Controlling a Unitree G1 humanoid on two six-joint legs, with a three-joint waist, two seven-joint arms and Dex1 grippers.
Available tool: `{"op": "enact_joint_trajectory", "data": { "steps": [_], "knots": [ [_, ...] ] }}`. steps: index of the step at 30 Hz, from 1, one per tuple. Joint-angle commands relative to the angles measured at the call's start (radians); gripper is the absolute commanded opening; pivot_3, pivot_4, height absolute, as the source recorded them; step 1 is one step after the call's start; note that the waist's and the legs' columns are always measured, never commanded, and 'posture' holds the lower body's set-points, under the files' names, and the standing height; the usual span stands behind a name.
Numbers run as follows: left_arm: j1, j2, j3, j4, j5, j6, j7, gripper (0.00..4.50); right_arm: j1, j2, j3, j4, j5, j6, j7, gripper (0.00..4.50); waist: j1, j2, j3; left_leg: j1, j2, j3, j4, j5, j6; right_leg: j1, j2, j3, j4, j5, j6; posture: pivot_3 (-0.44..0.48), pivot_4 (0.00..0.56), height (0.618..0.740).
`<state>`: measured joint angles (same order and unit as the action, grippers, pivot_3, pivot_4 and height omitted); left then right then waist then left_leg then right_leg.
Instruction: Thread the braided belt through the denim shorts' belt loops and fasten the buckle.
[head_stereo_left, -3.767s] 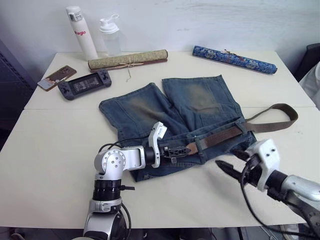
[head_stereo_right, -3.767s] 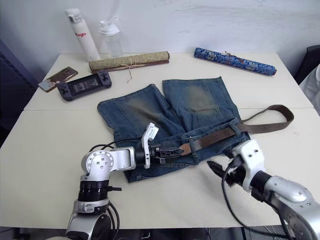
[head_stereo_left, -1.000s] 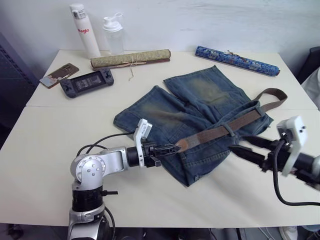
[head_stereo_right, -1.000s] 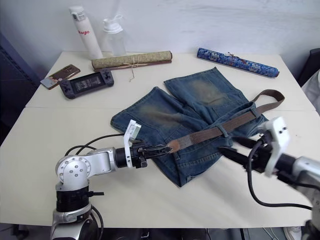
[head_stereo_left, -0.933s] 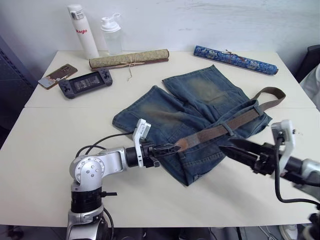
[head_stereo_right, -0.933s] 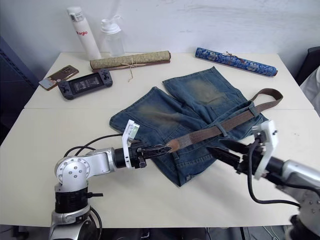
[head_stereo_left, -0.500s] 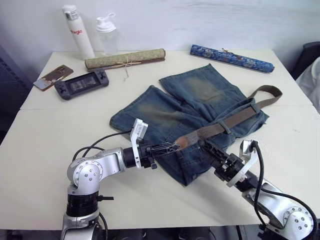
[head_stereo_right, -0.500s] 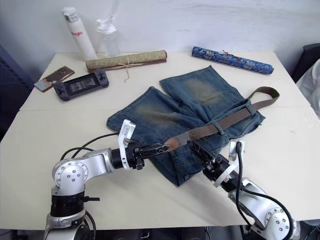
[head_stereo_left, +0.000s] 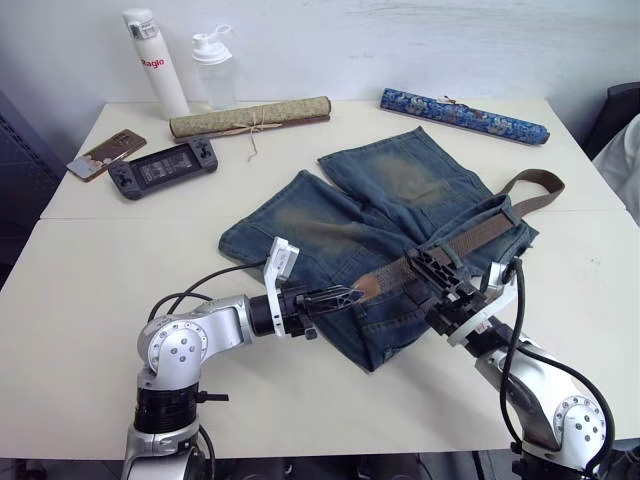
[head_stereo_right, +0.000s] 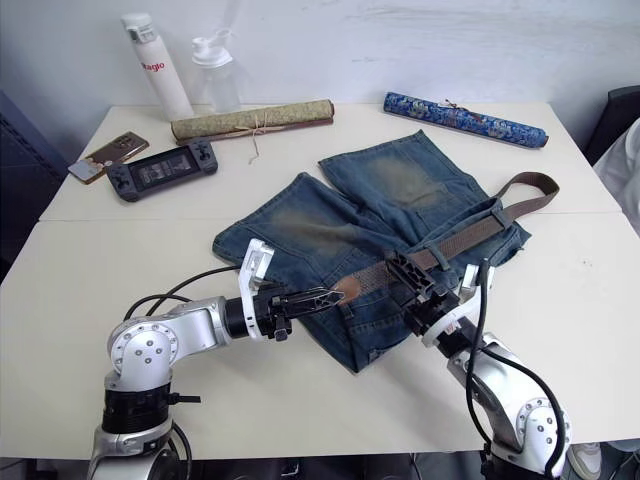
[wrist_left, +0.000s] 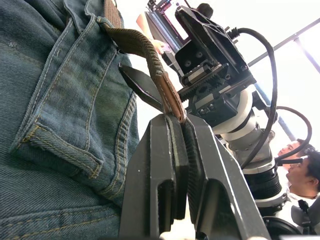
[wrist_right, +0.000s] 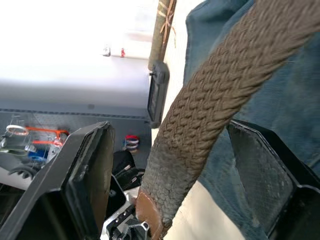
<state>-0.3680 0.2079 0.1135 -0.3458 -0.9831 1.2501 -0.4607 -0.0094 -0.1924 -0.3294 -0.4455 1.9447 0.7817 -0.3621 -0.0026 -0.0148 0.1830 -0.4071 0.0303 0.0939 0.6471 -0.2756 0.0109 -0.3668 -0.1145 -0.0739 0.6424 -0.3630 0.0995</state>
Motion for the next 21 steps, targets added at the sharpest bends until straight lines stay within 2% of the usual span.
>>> {"op": "enact_joint_trajectory", "data": {
  "steps": [1,2,3,6,9,11,14,15,16,17,21],
  "knots": [
    [-0.001,0.003,0.001,-0.031,-0.035,-0.021,0.001,0.0,0.013,-0.045,0.015,-0.026,0.027,-0.034,0.039,3.28,0.0,0.0,0.0,0.0,0.0,0.0,0.0,0.0,0.0,0.0,0.0,0.0,0.0,0.0,0.0,0.0,0.15,0.717],
    [-0.001,0.004,0.0,-0.029,-0.035,-0.022,0.002,0.0,0.016,-0.054,0.021,-0.028,0.027,-0.039,0.043,3.02,0.0,0.0,0.0,0.0,0.0,0.0,0.0,0.0,0.0,0.0,0.0,0.0,0.0,0.0,0.0,0.0,0.15,0.717],
    [-0.001,0.005,0.0,-0.029,-0.036,-0.022,0.003,0.0,0.018,-0.061,0.028,-0.03,0.027,-0.044,0.046,2.33,0.0,0.0,0.0,0.0,0.0,0.0,0.0,0.0,0.0,0.0,0.0,0.0,0.0,0.0,0.0,0.0,0.15,0.717],
    [-0.001,0.005,-0.003,-0.028,-0.038,-0.023,0.006,0.0,0.023,-0.077,0.044,-0.033,0.027,-0.053,0.05,1.38,0.0,0.0,0.0,0.0,0.0,0.0,0.0,0.0,0.0,0.0,0.0,0.0,0.0,0.0,0.0,0.0,0.15,0.717],
    [-0.001,0.009,-0.008,-0.029,-0.037,-0.025,0.005,0.0,0.021,-0.077,0.064,-0.038,0.019,-0.065,0.051,0.03,0.0,0.0,0.0,0.0,0.0,0.0,0.0,0.0,0.0,0.0,0.0,0.0,0.0,0.0,0.0,0.0,0.15,0.717],
    [0.003,0.02,-0.022,-0.037,-0.024,-0.038,-0.009,0.0,0.017,-0.078,0.076,-0.04,0.013,-0.078,0.048,0.03,0.0,0.0,0.0,0.0,0.0,0.0,0.0,0.0,0.0,0.0,0.0,0.0,0.0,0.0,0.0,0.0,0.15,0.717],
    [0.014,0.033,-0.035,-0.055,-0.03,-0.051,-0.038,0.93,0.013,-0.083,0.084,-0.038,0.004,-0.093,0.051,0.0,0.0,0.0,0.0,0.0,0.0,0.0,0.0,0.0,0.0,0.0,0.0,0.0,0.0,0.0,0.0,0.0,0.15,0.717],
    [0.021,0.061,-0.061,-0.077,-0.005,-0.077,-0.063,1.17,0.011,-0.087,0.081,-0.035,0.0,-0.1,0.056,0.0,0.0,0.0,0.0,0.0,0.0,0.0,0.0,0.0,0.0,0.0,0.0,0.0,0.0,0.0,0.0,0.0,0.15,0.717],
    [0.038,0.105,-0.093,-0.105,0.04,-0.12,-0.096,1.67,0.007,-0.094,0.073,-0.029,-0.002,-0.111,0.058,0.0,0.0,0.0,0.0,0.0,0.0,0.0,0.0,0.0,0.0,0.0,0.0,0.0,0.0,0.0,0.0,0.0,0.15,0.717],
    [0.058,0.148,-0.113,-0.132,0.08,-0.163,-0.129,1.9,0.001,-0.109,0.061,-0.021,-0.008,-0.118,0.061,0.0,-0.002,0.0,0.0,0.0,0.0,0.0,0.0,0.0,0.0,0.0,0.0,0.0,0.0,0.0,0.0,0.0,0.15,0.717],
    [0.141,0.274,-0.129,-0.166,0.183,-0.315,-0.217,1.9,-0.025,-0.179,0.007,0.016,-0.004,-0.141,0.07,0.0,-0.001,0.001,0.0,0.0,0.001,0.002,-0.002,0.0,-0.001,-0.002,0.0,0.001,0.0,-0.001,-0.001,0.0,0.15,0.717]
  ]
}}
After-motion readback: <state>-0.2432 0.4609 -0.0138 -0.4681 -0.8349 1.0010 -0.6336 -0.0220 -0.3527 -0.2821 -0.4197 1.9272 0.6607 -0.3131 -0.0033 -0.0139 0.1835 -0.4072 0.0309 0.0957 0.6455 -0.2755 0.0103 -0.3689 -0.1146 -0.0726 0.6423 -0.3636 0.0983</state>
